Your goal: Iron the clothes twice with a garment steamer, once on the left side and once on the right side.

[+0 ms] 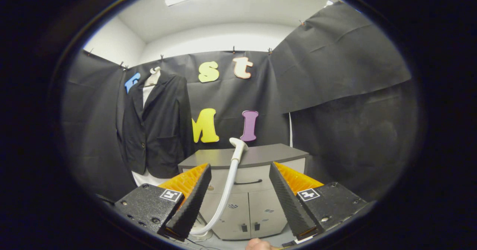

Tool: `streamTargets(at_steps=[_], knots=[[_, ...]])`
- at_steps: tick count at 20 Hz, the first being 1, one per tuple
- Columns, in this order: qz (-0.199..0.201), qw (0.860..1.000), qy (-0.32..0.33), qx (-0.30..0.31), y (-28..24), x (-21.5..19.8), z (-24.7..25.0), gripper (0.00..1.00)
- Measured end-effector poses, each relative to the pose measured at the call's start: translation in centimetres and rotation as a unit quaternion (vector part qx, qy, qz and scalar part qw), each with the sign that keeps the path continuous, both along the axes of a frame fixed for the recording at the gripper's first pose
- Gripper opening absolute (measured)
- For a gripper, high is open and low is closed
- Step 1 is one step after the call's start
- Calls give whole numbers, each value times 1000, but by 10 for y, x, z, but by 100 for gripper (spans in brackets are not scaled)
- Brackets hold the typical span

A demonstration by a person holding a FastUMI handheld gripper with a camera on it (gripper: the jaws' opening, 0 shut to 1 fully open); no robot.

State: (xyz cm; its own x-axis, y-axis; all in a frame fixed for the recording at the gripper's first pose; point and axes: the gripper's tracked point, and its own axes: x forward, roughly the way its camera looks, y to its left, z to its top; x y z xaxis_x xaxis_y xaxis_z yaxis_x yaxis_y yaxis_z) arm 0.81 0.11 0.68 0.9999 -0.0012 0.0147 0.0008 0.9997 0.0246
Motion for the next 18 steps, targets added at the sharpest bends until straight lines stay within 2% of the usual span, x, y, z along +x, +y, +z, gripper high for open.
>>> streamTargets(at_steps=[9,12,18], knots=[[-11,1000,-2,1,5,6,6,97],[-5,1000,20,2,15,8,-2,97],[-30,999,36,-1,27,23,21,97]])
